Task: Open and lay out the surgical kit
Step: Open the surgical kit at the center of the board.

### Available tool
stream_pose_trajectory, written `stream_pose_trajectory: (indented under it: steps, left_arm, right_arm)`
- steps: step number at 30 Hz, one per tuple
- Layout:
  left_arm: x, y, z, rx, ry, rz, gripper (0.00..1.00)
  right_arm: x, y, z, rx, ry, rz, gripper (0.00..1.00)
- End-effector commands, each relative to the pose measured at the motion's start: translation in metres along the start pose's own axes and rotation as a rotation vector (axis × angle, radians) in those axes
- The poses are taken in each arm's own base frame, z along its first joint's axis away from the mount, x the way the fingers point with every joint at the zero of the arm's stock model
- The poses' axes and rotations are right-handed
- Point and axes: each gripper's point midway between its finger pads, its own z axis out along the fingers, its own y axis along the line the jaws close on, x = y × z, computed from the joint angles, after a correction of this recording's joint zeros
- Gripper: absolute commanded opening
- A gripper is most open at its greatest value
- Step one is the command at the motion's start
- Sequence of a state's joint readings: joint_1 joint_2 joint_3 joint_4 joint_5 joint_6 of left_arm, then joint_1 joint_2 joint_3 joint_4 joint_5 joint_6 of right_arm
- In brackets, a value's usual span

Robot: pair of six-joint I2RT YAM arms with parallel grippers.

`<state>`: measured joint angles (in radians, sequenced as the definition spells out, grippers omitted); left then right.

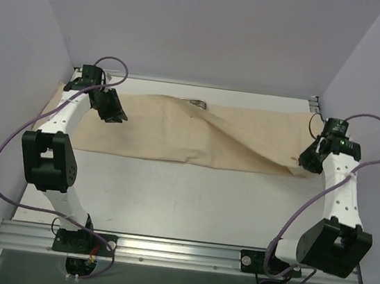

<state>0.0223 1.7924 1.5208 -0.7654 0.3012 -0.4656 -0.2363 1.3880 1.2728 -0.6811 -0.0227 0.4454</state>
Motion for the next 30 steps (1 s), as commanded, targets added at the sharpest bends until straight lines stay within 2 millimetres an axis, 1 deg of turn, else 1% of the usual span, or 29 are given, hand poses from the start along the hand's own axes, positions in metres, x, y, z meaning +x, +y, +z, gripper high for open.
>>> stream_pose_trajectory:
  steps: [1,2,3,4,5,6,7,8,9,10,11,12,13,14,15,17,18,19,20,21,22,23,24,25,26,27,30]
  left_arm:
    - [-0.004,-0.007,-0.013,0.019,-0.045,-0.009,0.35]
    - [-0.004,-0.007,-0.013,0.022,-0.047,-0.014,0.35]
    - [-0.004,-0.008,-0.011,0.028,-0.043,-0.015,0.35]
    - [-0.004,-0.008,-0.01,0.027,-0.042,-0.014,0.35]
    - [-0.004,-0.007,-0.009,0.024,-0.04,-0.012,0.36]
    - [-0.003,-0.005,-0.006,0.022,-0.03,-0.014,0.36]
    - [-0.003,-0.005,-0.006,0.018,-0.027,-0.011,0.36]
    - [-0.003,-0.004,-0.005,0.016,-0.023,-0.003,0.37]
    - [-0.002,-0.003,-0.004,0.014,-0.017,-0.002,0.37]
    - [-0.001,-0.002,-0.003,0.013,-0.006,-0.004,0.38]
    - [0.0,-0.002,-0.002,0.015,-0.003,-0.003,0.38]
    - [0.0,-0.002,-0.002,0.016,-0.004,-0.001,0.41]
    - [0.0,-0.005,-0.003,0.032,-0.01,0.005,0.42]
    - [0.0,-0.005,-0.003,0.035,-0.009,0.002,0.43]
    - [0.001,-0.006,-0.003,0.037,-0.006,-0.002,0.44]
    - [0.002,-0.005,-0.003,0.031,-0.004,-0.02,0.45]
    - [0.002,-0.005,-0.003,0.032,-0.002,-0.026,0.46]
    - [0.002,-0.005,-0.003,0.03,-0.001,-0.031,0.46]
    - [0.002,-0.005,-0.004,0.027,-0.001,-0.043,0.46]
    - [0.002,-0.006,-0.004,0.025,-0.005,-0.044,0.46]
    - [0.003,-0.005,-0.005,0.022,-0.006,-0.048,0.46]
    - [0.004,-0.005,-0.005,0.019,-0.005,-0.055,0.46]
    - [0.004,-0.003,-0.005,0.013,-0.004,-0.062,0.46]
    - [0.005,-0.002,-0.006,0.01,-0.004,-0.064,0.46]
    - [0.006,-0.002,-0.007,0.005,-0.002,-0.072,0.46]
    - [0.006,0.0,-0.008,-0.006,-0.004,-0.076,0.46]
    - [0.008,0.001,-0.011,-0.016,0.002,-0.088,0.46]
  right_arm:
    - [0.061,-0.053,-0.009,0.174,0.108,0.012,0.0]
    - [0.082,-0.061,-0.001,0.184,0.161,0.004,0.0]
    - [0.088,-0.058,0.001,0.161,0.175,0.005,0.09]
    - [0.087,-0.053,0.001,0.138,0.181,0.004,0.25]
    - [0.077,-0.032,-0.003,0.044,0.176,0.007,0.42]
    - [0.066,-0.018,0.001,0.003,0.171,0.006,0.63]
    - [0.056,-0.004,0.0,-0.033,0.162,-0.001,0.69]
    - [0.05,0.017,-0.003,-0.056,0.145,-0.045,0.78]
    - [0.029,0.042,-0.004,-0.079,0.11,-0.069,0.88]
    - [0.022,0.061,-0.005,-0.098,0.099,-0.105,0.91]
    - [0.023,0.088,-0.007,-0.14,0.087,-0.168,0.93]
    - [0.017,0.121,-0.004,-0.195,0.079,-0.225,0.95]
    - [0.02,0.143,-0.002,-0.251,0.087,-0.271,0.96]
    - [0.02,0.169,0.0,-0.329,0.083,-0.309,0.97]
    - [0.038,0.205,0.004,-0.429,0.143,-0.387,0.97]
    - [0.056,0.243,0.007,-0.527,0.181,-0.478,0.97]
    - [0.071,0.257,0.024,-0.525,0.215,-0.532,0.97]
    - [0.075,0.287,0.012,-0.558,0.149,-0.64,0.96]
    - [0.08,0.301,0.011,-0.565,0.127,-0.692,0.96]
    - [0.093,0.313,0.027,-0.554,0.139,-0.739,0.95]
    - [0.095,0.337,0.016,-0.58,0.076,-0.803,0.94]
    - [0.098,0.346,0.018,-0.585,0.058,-0.826,0.92]
    - [0.107,0.355,0.03,-0.582,0.059,-0.845,0.86]
    - [0.114,0.364,0.029,-0.597,0.047,-0.864,0.83]
    - [0.115,0.375,0.03,-0.62,0.019,-0.872,0.79]
    - [0.122,0.38,0.034,-0.634,0.018,-0.886,0.76]
    - [0.135,0.389,0.041,-0.629,-0.013,-0.95,0.74]
